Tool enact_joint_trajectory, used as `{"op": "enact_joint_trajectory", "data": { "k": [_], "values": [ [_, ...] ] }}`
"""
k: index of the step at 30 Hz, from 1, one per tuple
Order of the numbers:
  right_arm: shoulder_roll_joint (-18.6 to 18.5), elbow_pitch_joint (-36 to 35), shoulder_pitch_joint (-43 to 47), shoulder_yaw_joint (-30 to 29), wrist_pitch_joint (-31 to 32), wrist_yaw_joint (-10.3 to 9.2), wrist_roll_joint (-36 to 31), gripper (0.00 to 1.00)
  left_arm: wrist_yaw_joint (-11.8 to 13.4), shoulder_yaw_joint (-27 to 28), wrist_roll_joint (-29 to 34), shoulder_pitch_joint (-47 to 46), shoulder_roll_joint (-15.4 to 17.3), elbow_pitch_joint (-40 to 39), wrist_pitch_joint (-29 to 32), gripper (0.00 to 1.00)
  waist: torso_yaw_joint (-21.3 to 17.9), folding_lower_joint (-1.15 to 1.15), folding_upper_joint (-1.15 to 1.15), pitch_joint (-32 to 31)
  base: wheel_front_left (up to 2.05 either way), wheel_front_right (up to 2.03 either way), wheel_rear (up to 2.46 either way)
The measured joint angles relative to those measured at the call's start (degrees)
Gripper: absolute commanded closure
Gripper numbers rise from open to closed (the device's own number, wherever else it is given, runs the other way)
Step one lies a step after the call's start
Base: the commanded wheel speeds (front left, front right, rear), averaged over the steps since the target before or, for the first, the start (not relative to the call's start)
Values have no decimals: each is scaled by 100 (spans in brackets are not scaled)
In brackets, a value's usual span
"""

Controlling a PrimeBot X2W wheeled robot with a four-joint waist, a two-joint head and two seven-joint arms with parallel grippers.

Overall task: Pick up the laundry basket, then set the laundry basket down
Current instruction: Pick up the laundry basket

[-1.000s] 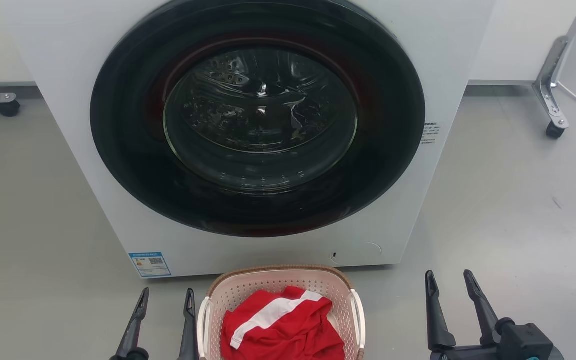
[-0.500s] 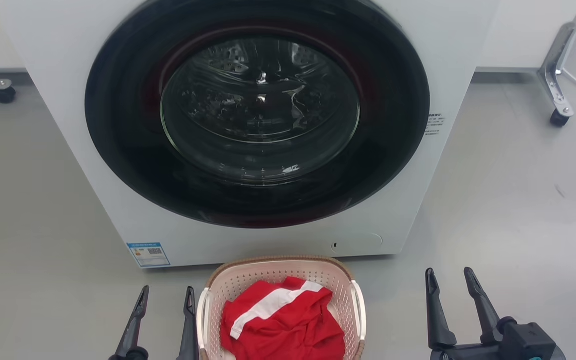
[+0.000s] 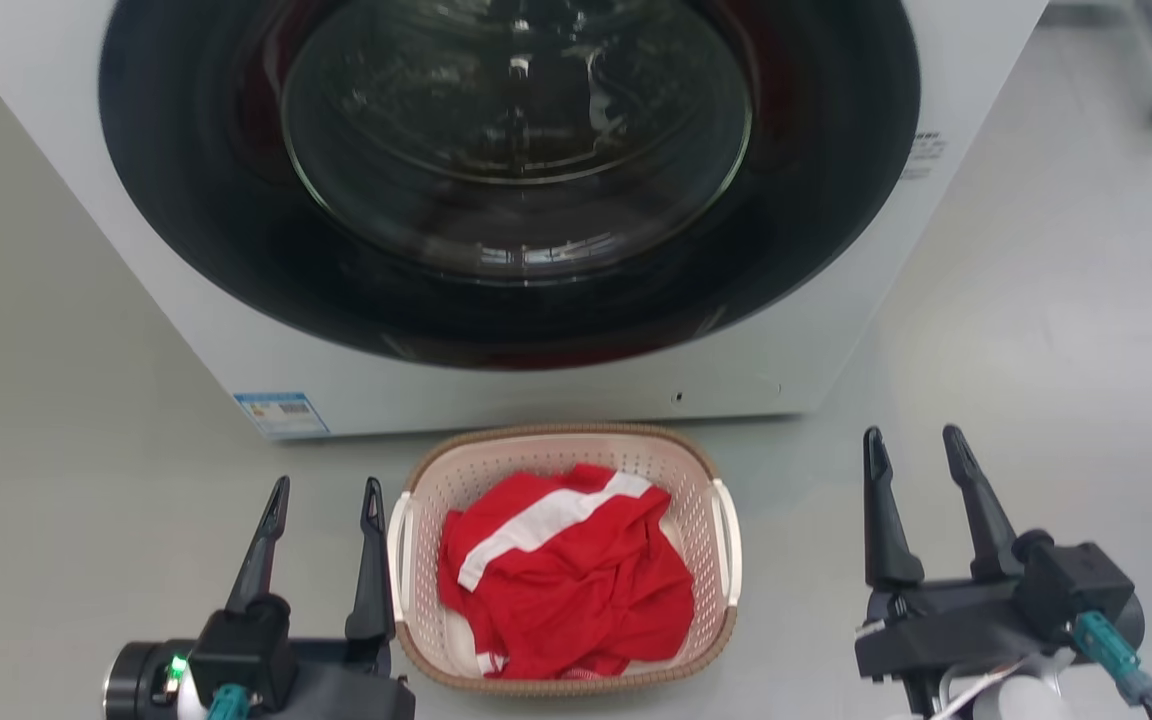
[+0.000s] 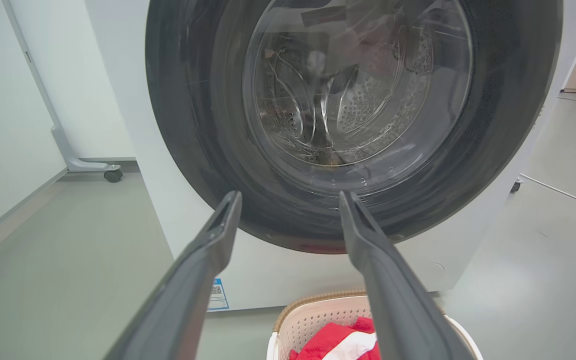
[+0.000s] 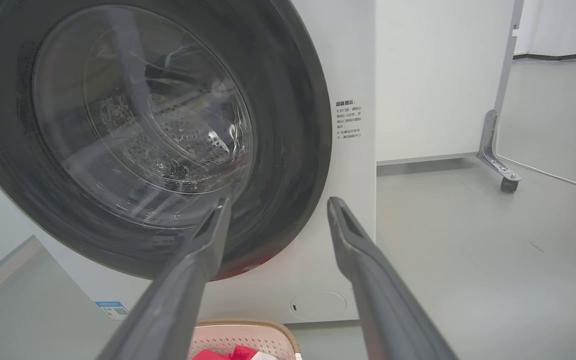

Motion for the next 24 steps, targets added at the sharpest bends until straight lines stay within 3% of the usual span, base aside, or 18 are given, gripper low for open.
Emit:
{"op": "enact_joint_trajectory", "data": {
  "k": [24],
  "values": [
    [-44,1610,-1923,-138,-27,230,-55,0,-103,-154,-545,-2072,-89,1868,-15,0,194,1,1,1939,0,0,0]
  ]
}}
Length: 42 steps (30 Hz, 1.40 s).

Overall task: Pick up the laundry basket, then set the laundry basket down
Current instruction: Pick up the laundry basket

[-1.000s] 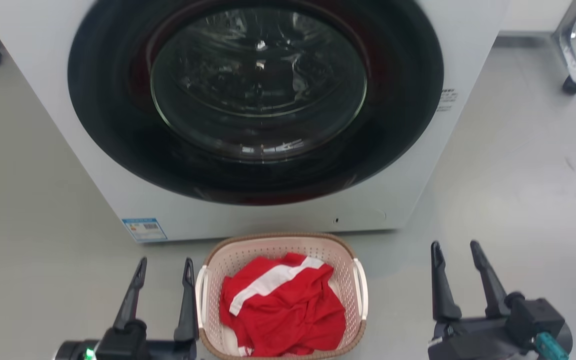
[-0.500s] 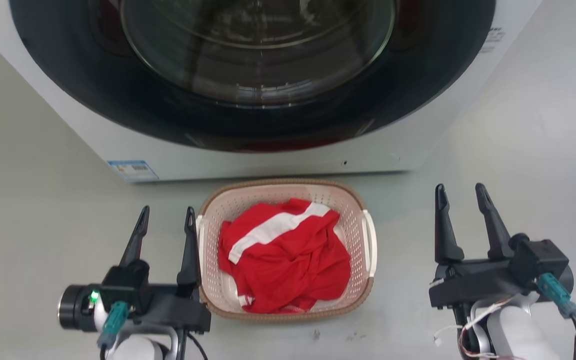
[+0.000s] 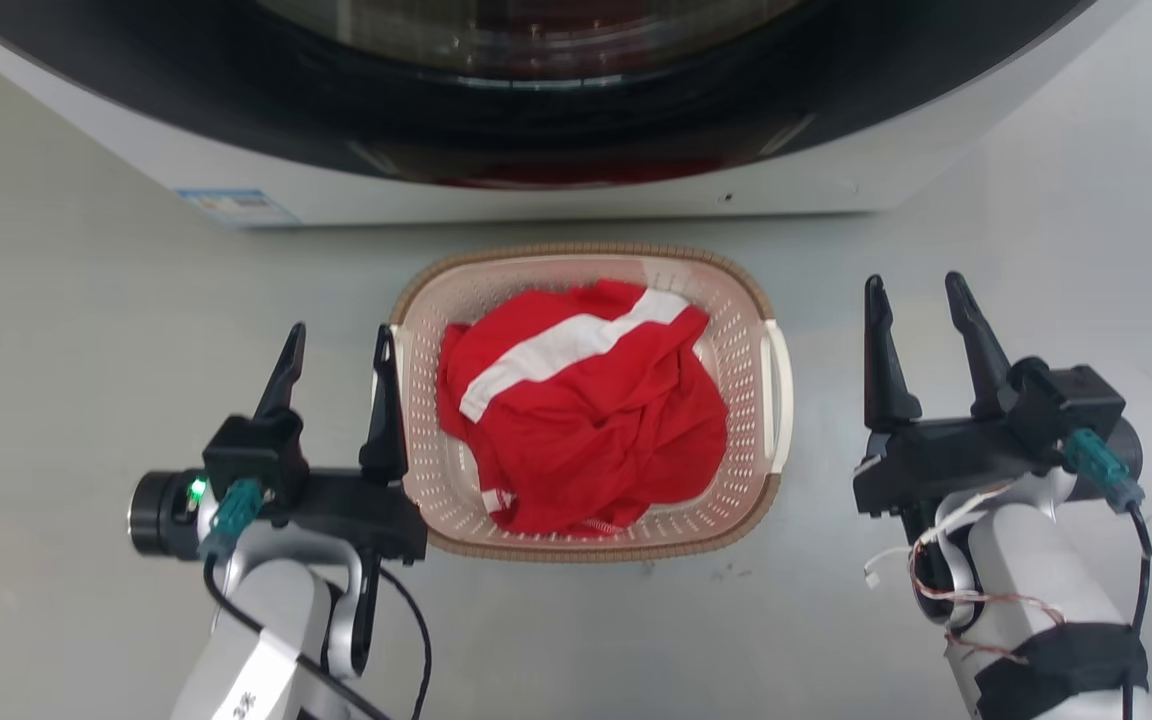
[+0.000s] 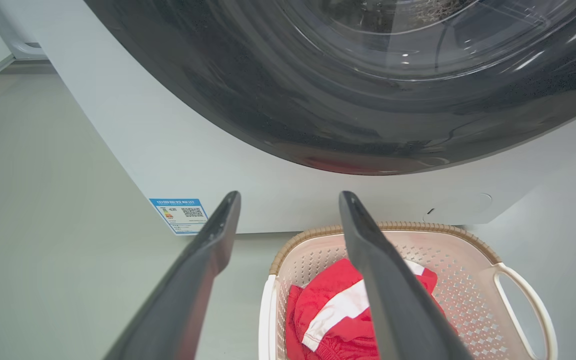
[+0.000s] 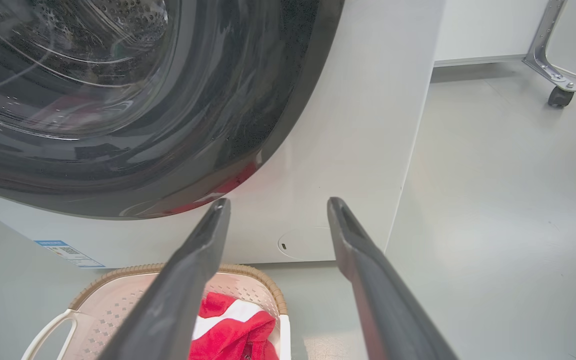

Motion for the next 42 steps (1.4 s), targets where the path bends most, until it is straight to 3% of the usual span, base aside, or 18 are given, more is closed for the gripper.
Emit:
{"op": "enact_joint_trajectory", "data": {
  "k": [11,22,42],
  "values": [
    [-22,980,-641,-8,-1,52,-56,0,10,-388,-532,-754,-36,882,0,0,122,0,0,844,0,0,0],
    [-27,1718,-888,125,-1,92,-54,0,10,-754,-877,-1078,-51,1577,0,0,200,-1,-1,1239,0,0,0],
    [-46,2123,-1462,463,-1,171,174,0,15,-557,-969,-1897,-62,2606,0,0,212,-1,0,2014,0,0,0]
  ]
}}
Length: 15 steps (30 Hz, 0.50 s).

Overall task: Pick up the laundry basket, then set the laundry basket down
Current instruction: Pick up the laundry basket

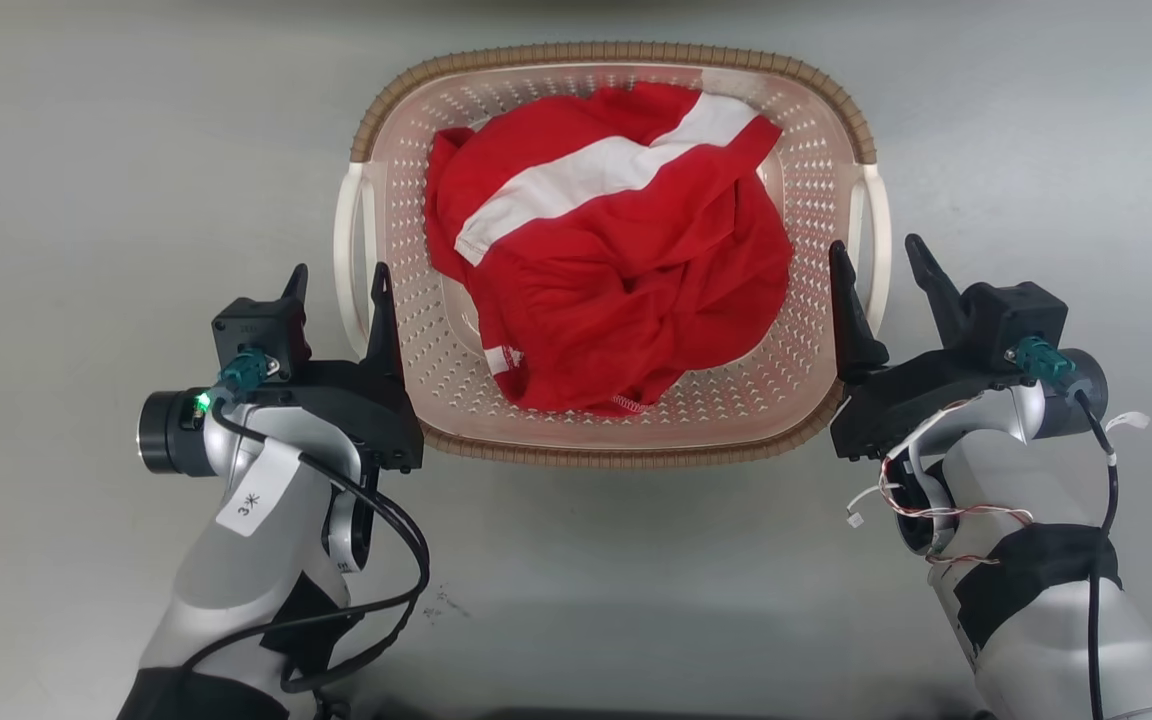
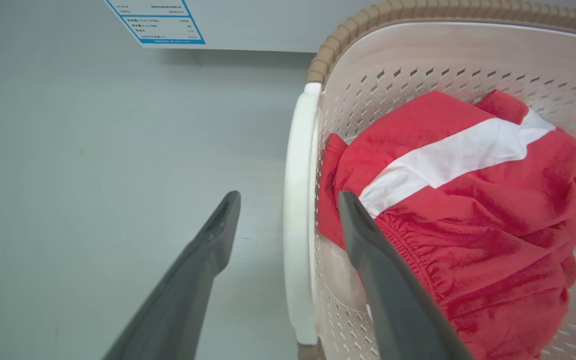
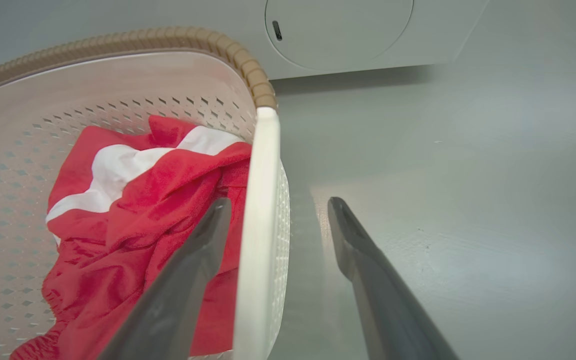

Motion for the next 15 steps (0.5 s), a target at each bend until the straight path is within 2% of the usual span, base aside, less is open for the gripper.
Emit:
{"op": "enact_joint_trajectory", "data": {
  "k": [8,15],
  "values": [
    [-14,167,-78,268,0,22,138,0,-14,4,-23,-214,-11,404,0,0,54,0,0,245,0,0,0],
    [-16,238,-175,466,0,26,294,0,-164,-157,-88,-330,-13,586,0,0,55,-1,-1,272,0,0,0]
  ]
}}
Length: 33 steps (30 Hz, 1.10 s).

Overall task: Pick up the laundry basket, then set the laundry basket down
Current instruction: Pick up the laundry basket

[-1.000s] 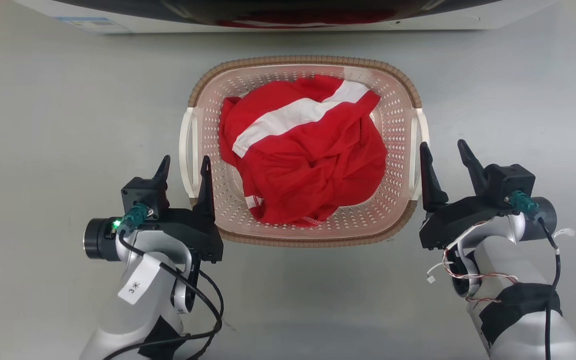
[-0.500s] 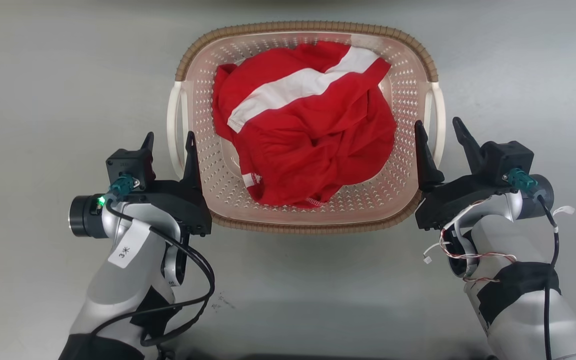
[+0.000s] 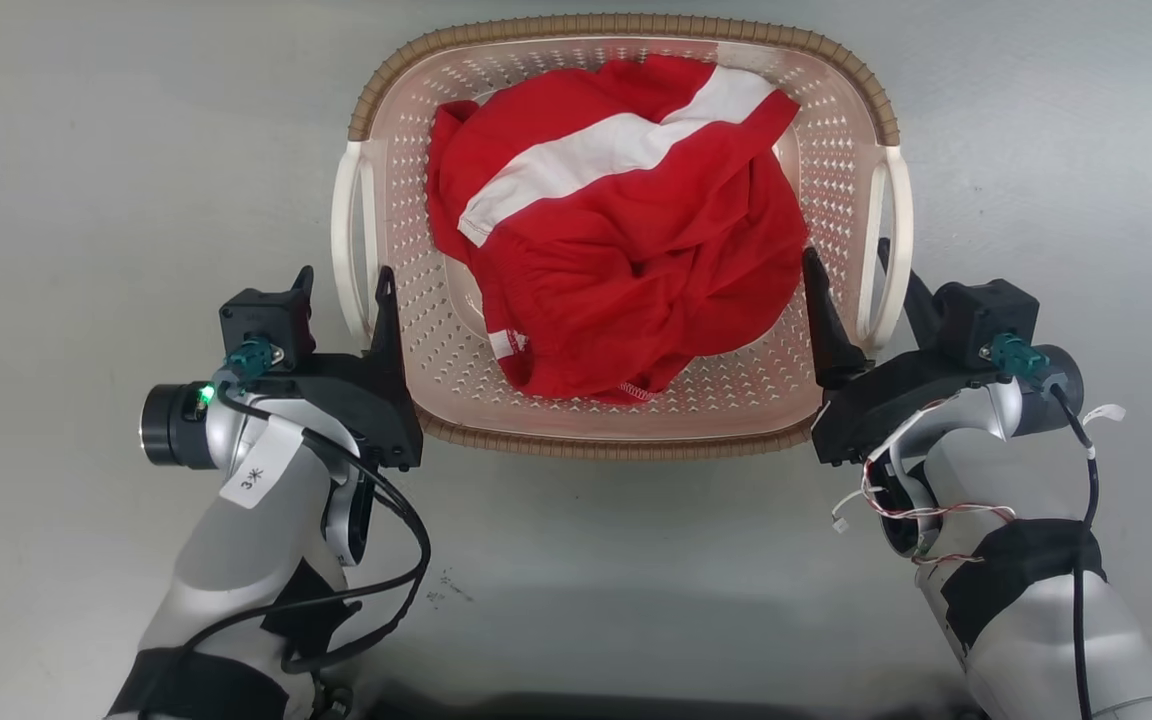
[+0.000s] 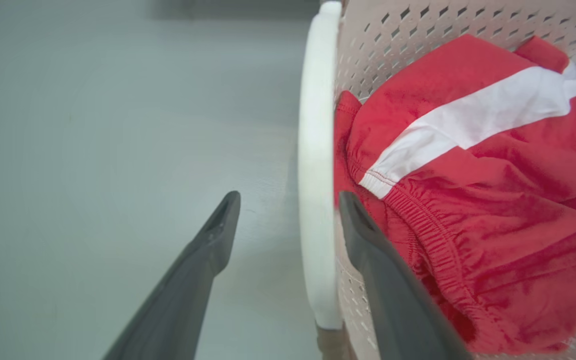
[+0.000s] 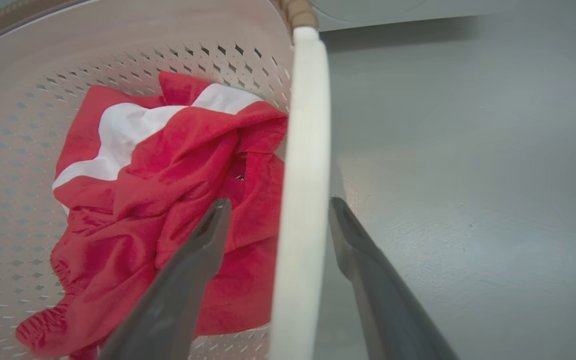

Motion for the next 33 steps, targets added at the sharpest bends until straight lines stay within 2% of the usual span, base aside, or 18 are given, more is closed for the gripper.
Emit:
{"op": "enact_joint_trajectory", "data": {
  "k": [2,3,5,6,7,8,10,11,17,33],
  "values": [
    [0,37,-4,53,0,-1,32,0,-2,-46,-35,-41,-3,38,0,0,-9,0,0,4,0,0,0],
    [-1,49,-10,80,0,-1,57,5,-3,-74,-42,-52,-3,63,0,0,-15,0,0,6,0,0,0],
    [-2,66,-35,143,0,-4,86,37,-52,-163,-70,-82,-2,111,0,1,-28,0,0,13,0,0,0],
    [-2,73,-61,175,0,-19,115,53,-53,-202,-113,-107,-4,131,0,19,-36,0,0,18,0,0,0],
    [-2,76,-91,200,0,-29,130,58,-58,-234,-180,-129,-4,147,0,48,-44,0,0,22,0,0,0],
    [-3,77,-118,224,0,-32,153,65,-100,-268,-226,-143,-4,164,0,69,-52,0,0,26,0,0,0],
    [-3,94,-147,282,0,-35,155,80,-97,-334,-264,-148,-4,187,-1,100,-68,0,1,35,0,0,0],
    [-3,94,-147,282,0,-35,155,100,-97,-334,-264,-148,-4,187,-1,100,-68,0,1,35,0,0,0],
    [-52,237,-248,321,0,-178,313,100,-141,-488,-380,-172,11,264,-35,100,-113,0,0,38,0,0,0],
    [-36,776,-205,495,1,-227,673,100,-137,-944,-761,-63,-9,464,-18,100,-138,0,0,-566,0,0,0]
  ]
}}
